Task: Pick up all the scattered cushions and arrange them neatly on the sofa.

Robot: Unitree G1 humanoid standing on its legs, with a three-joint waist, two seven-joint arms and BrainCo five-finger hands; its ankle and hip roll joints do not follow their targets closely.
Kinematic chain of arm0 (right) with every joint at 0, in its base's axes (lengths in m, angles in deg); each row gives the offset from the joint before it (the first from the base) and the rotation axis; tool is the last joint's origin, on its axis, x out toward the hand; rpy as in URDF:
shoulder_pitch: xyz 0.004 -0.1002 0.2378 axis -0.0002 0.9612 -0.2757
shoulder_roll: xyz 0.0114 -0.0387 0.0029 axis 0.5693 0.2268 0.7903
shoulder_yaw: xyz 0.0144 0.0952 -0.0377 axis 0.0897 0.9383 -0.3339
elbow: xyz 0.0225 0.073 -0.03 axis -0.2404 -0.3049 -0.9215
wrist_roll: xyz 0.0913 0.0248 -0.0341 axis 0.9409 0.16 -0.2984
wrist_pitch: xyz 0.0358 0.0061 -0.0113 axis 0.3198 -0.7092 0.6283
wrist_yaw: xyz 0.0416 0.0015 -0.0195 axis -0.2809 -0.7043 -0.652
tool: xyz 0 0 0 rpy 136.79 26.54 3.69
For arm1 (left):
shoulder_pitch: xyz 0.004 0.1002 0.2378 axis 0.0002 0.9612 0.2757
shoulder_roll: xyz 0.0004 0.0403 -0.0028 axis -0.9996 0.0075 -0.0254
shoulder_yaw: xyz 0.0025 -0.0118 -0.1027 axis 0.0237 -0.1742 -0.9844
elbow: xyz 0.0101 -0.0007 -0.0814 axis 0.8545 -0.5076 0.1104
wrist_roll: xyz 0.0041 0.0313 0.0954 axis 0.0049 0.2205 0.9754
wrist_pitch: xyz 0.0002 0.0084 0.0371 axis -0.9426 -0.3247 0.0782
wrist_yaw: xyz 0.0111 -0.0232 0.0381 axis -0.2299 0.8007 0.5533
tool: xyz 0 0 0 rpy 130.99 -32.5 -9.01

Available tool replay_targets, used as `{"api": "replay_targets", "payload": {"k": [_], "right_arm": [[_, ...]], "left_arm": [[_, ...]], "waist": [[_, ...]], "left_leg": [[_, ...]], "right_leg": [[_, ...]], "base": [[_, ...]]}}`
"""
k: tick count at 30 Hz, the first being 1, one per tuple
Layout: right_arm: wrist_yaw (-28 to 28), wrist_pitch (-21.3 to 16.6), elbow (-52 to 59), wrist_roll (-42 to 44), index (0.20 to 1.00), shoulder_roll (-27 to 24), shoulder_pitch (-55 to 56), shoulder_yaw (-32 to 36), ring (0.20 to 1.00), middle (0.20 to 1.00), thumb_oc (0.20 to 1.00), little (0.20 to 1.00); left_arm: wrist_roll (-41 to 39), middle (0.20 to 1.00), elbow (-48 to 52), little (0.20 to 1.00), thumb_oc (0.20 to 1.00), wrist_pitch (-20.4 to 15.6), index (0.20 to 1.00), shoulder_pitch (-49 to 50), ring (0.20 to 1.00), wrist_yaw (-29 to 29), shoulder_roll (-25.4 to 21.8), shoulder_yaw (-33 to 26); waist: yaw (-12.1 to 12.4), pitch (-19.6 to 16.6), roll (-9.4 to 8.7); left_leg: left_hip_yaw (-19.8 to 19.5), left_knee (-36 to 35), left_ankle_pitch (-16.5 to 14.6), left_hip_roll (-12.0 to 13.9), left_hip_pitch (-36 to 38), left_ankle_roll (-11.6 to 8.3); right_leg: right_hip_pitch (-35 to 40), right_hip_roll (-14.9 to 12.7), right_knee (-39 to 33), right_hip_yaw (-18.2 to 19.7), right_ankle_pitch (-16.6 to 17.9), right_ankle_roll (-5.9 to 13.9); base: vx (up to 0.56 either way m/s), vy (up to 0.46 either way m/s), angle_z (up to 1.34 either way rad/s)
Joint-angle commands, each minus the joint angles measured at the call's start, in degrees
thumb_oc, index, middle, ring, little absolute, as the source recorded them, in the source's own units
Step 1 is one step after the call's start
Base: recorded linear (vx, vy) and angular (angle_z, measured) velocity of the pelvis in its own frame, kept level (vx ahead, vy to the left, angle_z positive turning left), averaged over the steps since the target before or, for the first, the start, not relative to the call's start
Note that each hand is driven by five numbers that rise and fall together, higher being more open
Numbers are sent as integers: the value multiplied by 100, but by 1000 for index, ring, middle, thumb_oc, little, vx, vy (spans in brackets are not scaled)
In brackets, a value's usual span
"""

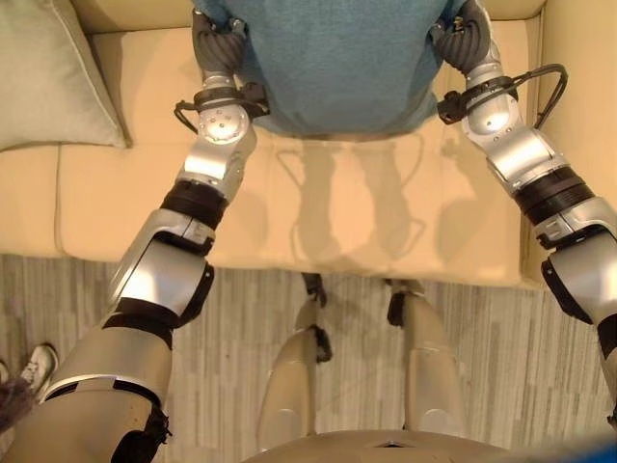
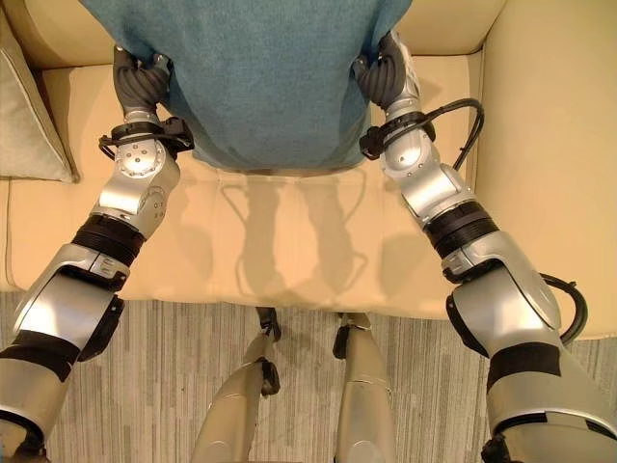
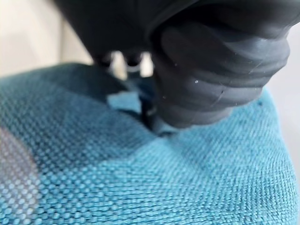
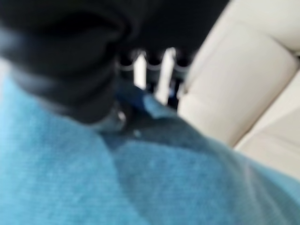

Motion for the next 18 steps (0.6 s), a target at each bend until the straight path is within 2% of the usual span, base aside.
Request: {"api": "replay_targets", "payload": {"k": [1, 2, 3, 4, 5, 9, 12, 13, 16, 17, 18], "right_arm": [[92, -461, -323, -20, 420, 531, -1313, -574, 420, 420, 420, 420], [97, -433, -435, -18, 1000, 509, -1423, -663, 1000, 1000, 1000, 1000], [119, -411, -532, -2, 1000, 499, -1483, -725, 1000, 1000, 1000, 1000], [120, -417, -542, 2, 1000, 500, -1500, -732, 1000, 1000, 1000, 1000], [140, -389, -592, -16, 1000, 471, -1554, -795, 1000, 1000, 1000, 1000], [196, -335, -830, -5, 1000, 377, -1643, -936, 1000, 1000, 1000, 1000], [263, -328, -965, 101, 1000, 191, -1568, -915, 1000, 1000, 1000, 1000], [265, -330, -967, 102, 1000, 195, -1569, -914, 1000, 1000, 1000, 1000], [345, -373, -964, 158, 1000, -232, -1552, -947, 1000, 1000, 1000, 1000], [345, -373, -956, 159, 1000, -236, -1552, -947, 1000, 1000, 1000, 1000], [360, -376, -954, 162, 1000, -377, -1570, -946, 1000, 1000, 1000, 1000]], "left_arm": [[90, 200, -237, 200, 200, -356, 200, -1092, 200, 303, 297, 498], [53, 200, -318, 200, 200, -340, 200, -1185, 200, 334, 252, 542], [34, 451, -394, 451, 451, -327, 451, -1237, 451, 353, 220, 548], [30, 655, -402, 655, 655, -331, 655, -1250, 655, 359, 217, 544], [33, 1000, -455, 1000, 1000, -310, 1000, -1275, 1000, 333, 172, 534], [154, 1000, -756, 1000, 1000, -173, 1000, -1306, 1000, 353, -107, 552], [253, 1000, -1103, 1000, 1000, -44, 1000, -1199, 1000, 449, -651, 540], [248, 1000, -1108, 1000, 1000, -46, 1000, -1201, 1000, 456, -656, 541], [241, 1000, -1160, 1000, 1000, -25, 1000, -980, 1000, 603, -1212, 500], [241, 1000, -1152, 1000, 1000, -27, 1000, -976, 1000, 604, -1215, 493], [261, 1000, -1141, 1000, 1000, -30, 1000, -915, 1000, 606, -1314, 472]], "waist": [[-33, -85, -71], [-27, -72, -74], [-30, -52, -69], [-48, -11, -91], [-33, -35, -68], [-53, 13, -80], [-64, 14, -67], [-66, 16, -69], [-74, 14, -37], [-92, 48, -62], [-79, 3, -38]], "left_leg": [[34, -44, -227, 235, 604, -680], [33, -47, -208, 240, 580, -694], [25, -51, -208, 250, 576, -705], [72, -16, -101, 240, 502, -669], [10, -50, -200, 259, 558, -711], [13, -39, -178, 269, 554, -735], [36, -69, -169, 261, 627, -751], [36, -72, -167, 261, 630, -752], [36, -79, -178, 253, 699, -760], [85, -48, -75, 240, 631, -722], [39, -83, -177, 247, 709, -762]], "right_leg": [[477, 265, -702, 353, 70, 867], [453, 277, -703, 350, 75, 868], [437, 283, -691, 350, 63, 866], [387, 261, -710, 304, 216, 796], [419, 286, -686, 344, 62, 860], [399, 299, -647, 339, 61, 836], [415, 318, -658, 329, 70, 824], [417, 318, -658, 330, 70, 824], [437, 327, -644, 345, 57, 808], [392, 303, -669, 297, 210, 738], [446, 323, -668, 350, 75, 809]], "base": [[64, -29, -1], [-7, -40, -1], [-83, -48, -1], [0, 0, 0], [-6, -47, 4], [17, -19, 2], [0, 0, 0], [0, 0, 0], [-13, 8, -2], [0, 0, 0], [-71, 1, 3]]}}
